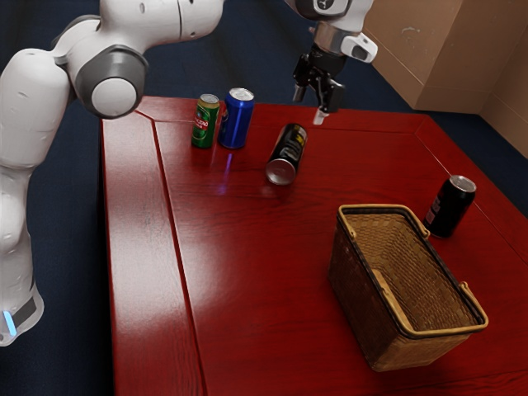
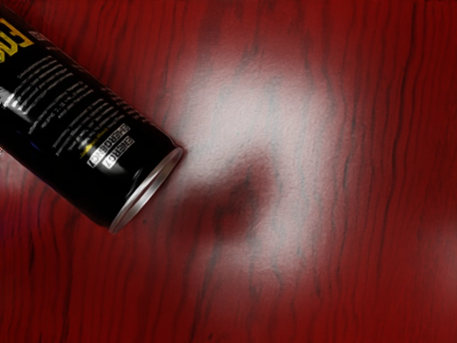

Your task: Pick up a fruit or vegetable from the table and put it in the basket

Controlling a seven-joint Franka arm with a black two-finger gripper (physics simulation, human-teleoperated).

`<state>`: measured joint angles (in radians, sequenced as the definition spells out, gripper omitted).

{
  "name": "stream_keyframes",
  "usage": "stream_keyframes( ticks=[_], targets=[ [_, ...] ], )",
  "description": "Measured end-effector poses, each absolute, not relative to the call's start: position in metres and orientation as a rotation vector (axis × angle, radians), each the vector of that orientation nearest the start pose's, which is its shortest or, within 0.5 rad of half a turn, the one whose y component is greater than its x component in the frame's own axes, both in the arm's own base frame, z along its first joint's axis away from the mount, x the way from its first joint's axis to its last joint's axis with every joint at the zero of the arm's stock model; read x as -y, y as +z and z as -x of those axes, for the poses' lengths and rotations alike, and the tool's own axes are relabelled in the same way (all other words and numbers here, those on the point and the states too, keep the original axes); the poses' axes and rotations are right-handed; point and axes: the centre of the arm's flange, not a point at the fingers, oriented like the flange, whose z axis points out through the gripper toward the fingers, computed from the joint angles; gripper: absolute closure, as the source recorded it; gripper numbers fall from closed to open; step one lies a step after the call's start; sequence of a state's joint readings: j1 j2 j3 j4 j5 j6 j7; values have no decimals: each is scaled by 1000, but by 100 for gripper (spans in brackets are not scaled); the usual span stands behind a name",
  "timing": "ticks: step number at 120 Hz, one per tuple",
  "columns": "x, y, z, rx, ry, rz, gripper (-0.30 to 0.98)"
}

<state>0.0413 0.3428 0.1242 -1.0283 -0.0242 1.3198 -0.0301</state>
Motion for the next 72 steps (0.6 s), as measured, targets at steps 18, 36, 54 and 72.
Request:
stream_keyframes(
  ticks=[18, 36, 54, 72],
  targets=[
    [-81, 649, -621, 298, 72, 3109, 0],
    [-82, 646, -623, 309, 76, 3110, 0],
    [-67, 653, -624, 276, 49, 3111, 0],
    [-49, 655, -626, 225, 34, 3116, 0]
  ],
)
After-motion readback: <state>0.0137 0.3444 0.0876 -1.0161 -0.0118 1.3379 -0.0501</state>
